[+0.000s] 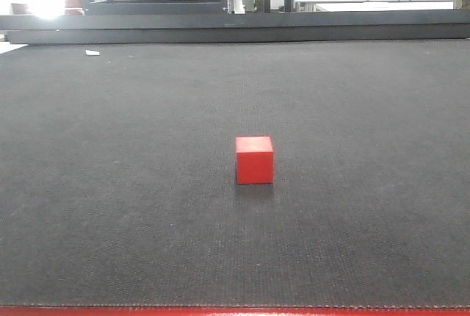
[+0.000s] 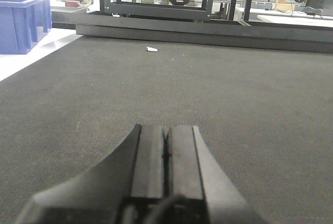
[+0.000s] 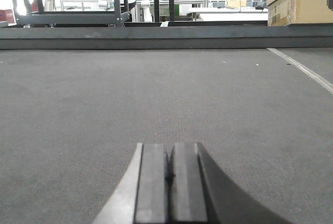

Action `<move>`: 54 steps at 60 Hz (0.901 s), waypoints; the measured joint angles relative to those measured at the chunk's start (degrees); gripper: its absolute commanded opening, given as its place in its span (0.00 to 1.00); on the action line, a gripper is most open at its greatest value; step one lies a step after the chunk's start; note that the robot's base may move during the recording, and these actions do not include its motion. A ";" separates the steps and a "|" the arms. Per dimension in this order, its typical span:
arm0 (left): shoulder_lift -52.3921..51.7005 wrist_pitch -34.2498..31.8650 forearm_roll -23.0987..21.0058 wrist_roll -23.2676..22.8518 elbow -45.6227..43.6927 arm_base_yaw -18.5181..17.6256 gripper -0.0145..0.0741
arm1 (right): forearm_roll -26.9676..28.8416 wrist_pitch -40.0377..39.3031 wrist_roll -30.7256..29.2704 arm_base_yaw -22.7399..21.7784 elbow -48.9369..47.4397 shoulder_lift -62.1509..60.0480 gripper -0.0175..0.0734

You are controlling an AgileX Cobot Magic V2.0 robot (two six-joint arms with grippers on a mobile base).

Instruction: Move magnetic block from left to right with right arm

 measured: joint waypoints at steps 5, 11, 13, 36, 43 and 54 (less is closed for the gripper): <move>0.00 0.00 0.00 0.00 0.00 0.00 0.03 | 0.00 0.00 0.00 0.00 0.00 0.00 0.27; 0.00 0.00 0.00 0.00 0.00 0.00 0.03 | 0.00 0.00 0.00 0.00 0.00 0.00 0.27; 0.00 0.00 0.00 0.00 0.00 0.00 0.03 | 0.00 0.00 0.00 0.00 0.00 0.00 0.27; 0.00 0.00 0.00 0.00 0.00 0.00 0.03 | 0.00 0.00 0.00 0.00 0.00 0.00 0.27; 0.00 0.00 0.00 0.00 0.00 0.00 0.03 | 0.00 0.00 0.00 0.00 0.00 0.00 0.27; 0.00 0.00 0.00 0.00 0.00 0.00 0.03 | 0.00 0.00 0.00 0.00 0.00 0.00 0.27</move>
